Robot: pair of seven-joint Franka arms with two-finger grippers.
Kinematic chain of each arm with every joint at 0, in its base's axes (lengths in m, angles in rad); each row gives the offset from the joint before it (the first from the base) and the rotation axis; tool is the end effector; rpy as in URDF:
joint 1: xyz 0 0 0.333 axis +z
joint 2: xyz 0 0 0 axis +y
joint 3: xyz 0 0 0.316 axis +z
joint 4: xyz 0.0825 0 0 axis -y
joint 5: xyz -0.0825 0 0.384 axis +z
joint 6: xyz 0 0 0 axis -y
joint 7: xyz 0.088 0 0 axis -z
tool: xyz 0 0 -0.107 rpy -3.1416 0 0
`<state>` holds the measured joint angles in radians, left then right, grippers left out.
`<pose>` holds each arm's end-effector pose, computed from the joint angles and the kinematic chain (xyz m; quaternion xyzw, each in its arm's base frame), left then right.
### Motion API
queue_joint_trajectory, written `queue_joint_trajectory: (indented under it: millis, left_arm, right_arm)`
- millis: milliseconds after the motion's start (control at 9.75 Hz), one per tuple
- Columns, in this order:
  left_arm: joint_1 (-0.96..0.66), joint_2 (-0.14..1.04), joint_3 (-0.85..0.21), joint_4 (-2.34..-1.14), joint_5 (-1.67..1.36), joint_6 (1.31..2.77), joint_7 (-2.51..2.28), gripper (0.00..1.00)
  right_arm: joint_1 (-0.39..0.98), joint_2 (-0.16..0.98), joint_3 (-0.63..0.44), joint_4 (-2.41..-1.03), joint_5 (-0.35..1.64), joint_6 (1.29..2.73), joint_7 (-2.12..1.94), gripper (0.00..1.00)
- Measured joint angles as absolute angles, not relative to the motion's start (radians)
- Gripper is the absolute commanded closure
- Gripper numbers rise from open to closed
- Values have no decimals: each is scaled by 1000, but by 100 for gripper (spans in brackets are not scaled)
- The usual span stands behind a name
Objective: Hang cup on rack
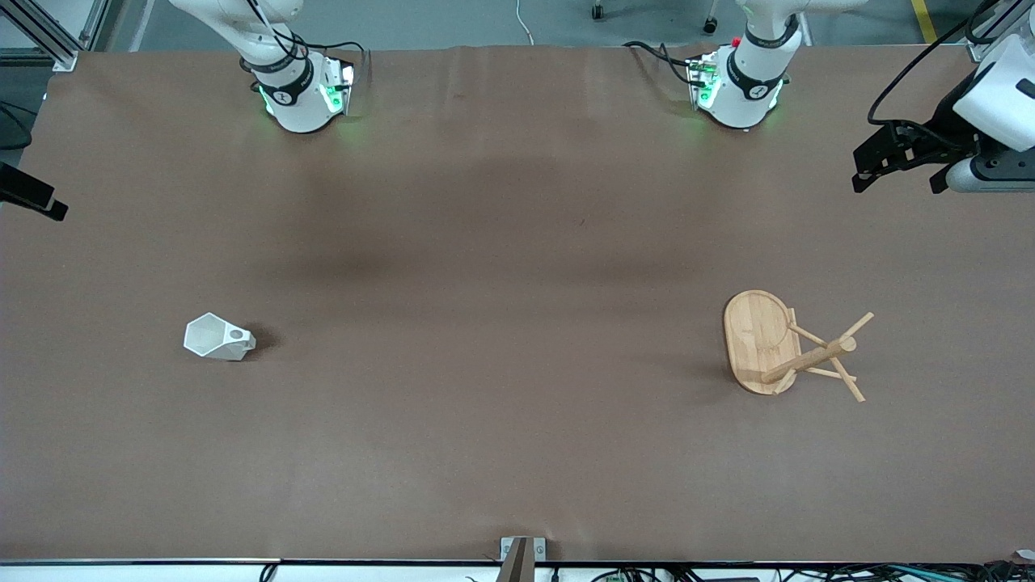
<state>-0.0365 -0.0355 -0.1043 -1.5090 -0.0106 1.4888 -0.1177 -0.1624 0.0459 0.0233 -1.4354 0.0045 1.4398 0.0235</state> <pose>0.5295 -0.0775 0.6654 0.9999 -0.0120 0.0070 0.0044 0.5501 -0.0768 0.6508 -0.9965 0.0809 0.0205 0.0040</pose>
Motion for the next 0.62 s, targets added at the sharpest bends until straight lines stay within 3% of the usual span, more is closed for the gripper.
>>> queue_joint_trajectory:
  millis: [615]
  left_arm:
    - [-36, -36, -104, -1509, -11, 1489, -122, 0]
  right_arm:
    - [-163, 47, 18, -1442, 5, 1439, 12, 0]
